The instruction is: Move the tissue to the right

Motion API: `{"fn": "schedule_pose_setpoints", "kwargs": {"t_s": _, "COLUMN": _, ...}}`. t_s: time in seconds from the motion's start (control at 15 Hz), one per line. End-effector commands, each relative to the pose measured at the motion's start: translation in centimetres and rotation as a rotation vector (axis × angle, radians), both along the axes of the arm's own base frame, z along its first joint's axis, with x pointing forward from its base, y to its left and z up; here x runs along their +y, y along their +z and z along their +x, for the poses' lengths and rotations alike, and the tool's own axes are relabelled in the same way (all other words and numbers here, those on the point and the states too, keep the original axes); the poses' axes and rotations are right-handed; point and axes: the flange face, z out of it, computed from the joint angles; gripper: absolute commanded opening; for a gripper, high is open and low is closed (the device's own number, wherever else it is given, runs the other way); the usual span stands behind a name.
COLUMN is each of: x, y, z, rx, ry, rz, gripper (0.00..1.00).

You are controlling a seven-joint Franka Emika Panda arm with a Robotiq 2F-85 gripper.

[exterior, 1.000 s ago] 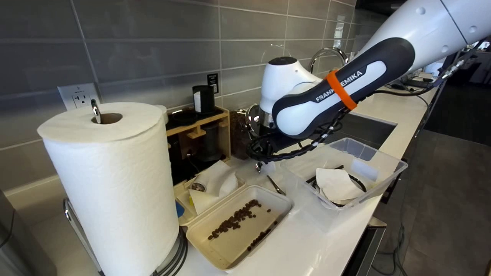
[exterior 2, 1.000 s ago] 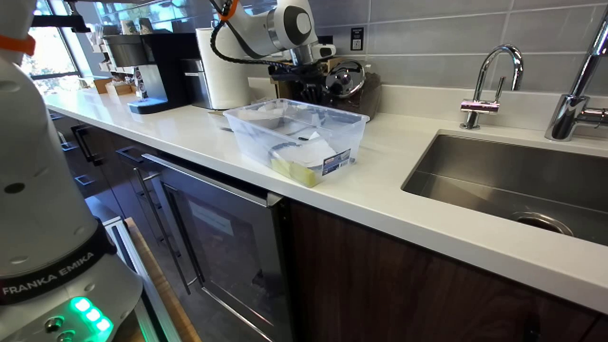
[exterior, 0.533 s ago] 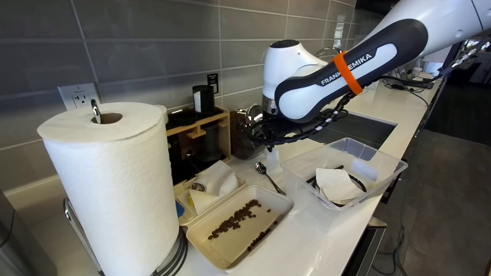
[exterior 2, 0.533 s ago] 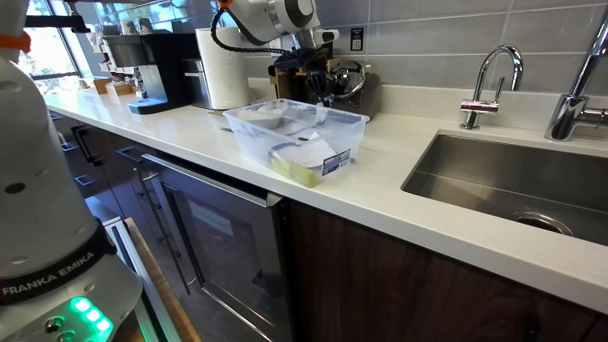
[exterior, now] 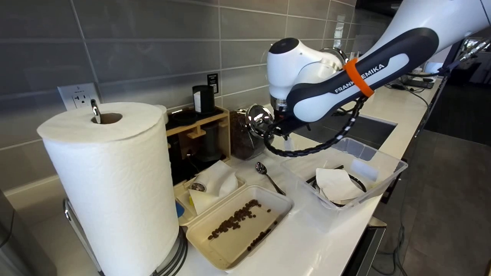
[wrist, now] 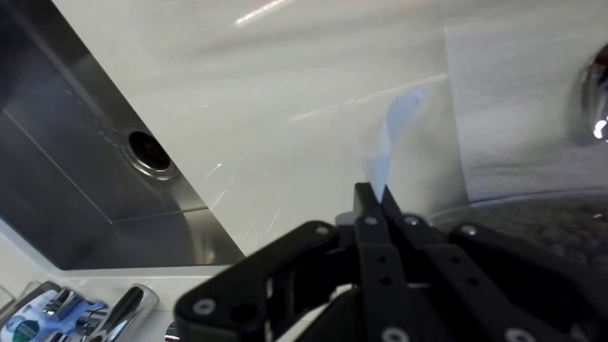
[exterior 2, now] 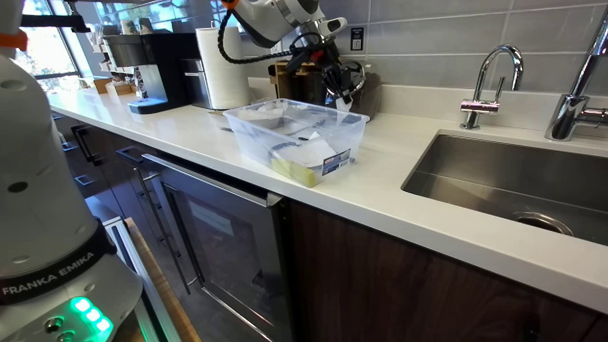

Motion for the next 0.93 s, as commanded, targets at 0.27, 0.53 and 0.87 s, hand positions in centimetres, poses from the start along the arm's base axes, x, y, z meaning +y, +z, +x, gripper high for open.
{"fn": "schedule_pose_setpoints", "kwargs": {"t_s": 0.27, "x": 1.9, "y": -3.8, "z": -0.7, "rx": 0.015, "ry": 0.032, "rz": -0.182, "gripper": 0.0}}
{"fn": "schedule_pose_setpoints", "kwargs": {"t_s": 0.53, "x": 3.2, "y": -5.9, "z": -1.1, "rx": 0.04, "ry": 0.06, "rz": -0.175, "gripper": 0.0}}
{"fn": "schedule_pose_setpoints", "kwargs": {"t_s": 0.87, "x": 4.2, "y": -7.9, "z": -1.4, "rx": 0.052, "ry": 0.088, "rz": -0.148, "gripper": 0.0}}
